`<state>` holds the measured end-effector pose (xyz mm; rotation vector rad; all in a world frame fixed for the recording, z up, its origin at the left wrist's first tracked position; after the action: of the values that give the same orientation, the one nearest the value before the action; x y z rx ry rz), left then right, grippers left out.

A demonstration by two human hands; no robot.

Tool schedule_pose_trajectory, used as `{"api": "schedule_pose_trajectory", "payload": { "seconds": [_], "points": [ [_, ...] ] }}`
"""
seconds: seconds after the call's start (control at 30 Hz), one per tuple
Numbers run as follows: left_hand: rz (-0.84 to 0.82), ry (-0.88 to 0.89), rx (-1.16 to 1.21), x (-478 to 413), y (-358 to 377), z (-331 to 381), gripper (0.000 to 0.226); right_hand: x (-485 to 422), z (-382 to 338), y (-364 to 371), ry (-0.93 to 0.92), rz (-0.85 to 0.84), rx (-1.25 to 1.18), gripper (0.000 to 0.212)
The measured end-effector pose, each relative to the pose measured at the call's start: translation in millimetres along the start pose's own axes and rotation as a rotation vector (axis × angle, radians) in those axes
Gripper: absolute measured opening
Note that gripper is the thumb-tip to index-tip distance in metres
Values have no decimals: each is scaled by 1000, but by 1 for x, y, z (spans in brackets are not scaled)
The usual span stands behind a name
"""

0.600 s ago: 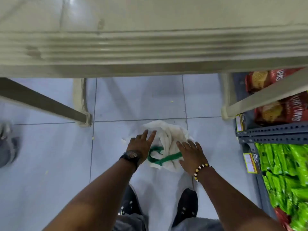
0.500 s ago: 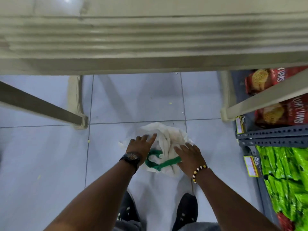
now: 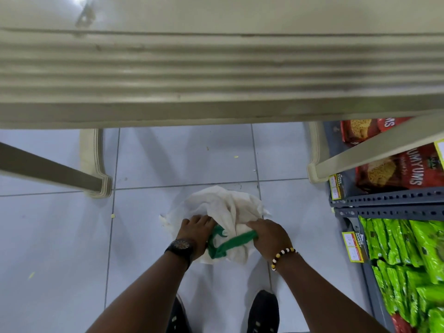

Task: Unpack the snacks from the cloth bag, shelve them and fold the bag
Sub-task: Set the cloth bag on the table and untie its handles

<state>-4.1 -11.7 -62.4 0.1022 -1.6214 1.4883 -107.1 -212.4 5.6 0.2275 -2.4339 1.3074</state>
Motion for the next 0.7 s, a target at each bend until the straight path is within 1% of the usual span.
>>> {"api": "schedule_pose_trajectory", "payload": {
  "seconds": [0.07,0.13,0.2,0.27,0.3,0.37,0.43,0.6,0.7],
  "points": [
    [9,18,4,1,8,0,69,-1,-3,-6,29,64,-92,41],
    [47,51,55,4,12,4,64,1,-7,-12,68,143,-193,44],
    [68,56,166,12,8,10,47,4,-13,-19,94,170,-248,46],
    [7,29,284,25,-3,15,26,9,-20,-25,103,156,-265,48],
    [-30,-1,332,33,-8,16,23,12,-24,-29,105,139,-264,48],
    [-80,-79,422,51,-20,15,31,21,-33,-40,98,100,-248,49],
    [-86,-134,466,70,-28,14,36,30,-42,-49,88,59,-228,48],
    [62,-197,477,116,-64,14,35,47,-77,-77,100,80,-244,48],
    [101,-200,487,146,-86,16,35,60,-96,-99,71,110,-240,48]
  ]
}}
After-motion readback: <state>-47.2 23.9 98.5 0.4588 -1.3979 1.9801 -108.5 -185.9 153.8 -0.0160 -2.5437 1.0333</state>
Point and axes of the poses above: each hand's wrist, its own x-axis away from the middle knuckle, its own y-axis out of the palm, z = x × y, the point moved 1 cm from there along -x, towards the middle knuckle, and after that the axes turned 13 degrees about -y, right-handed, at the moved point
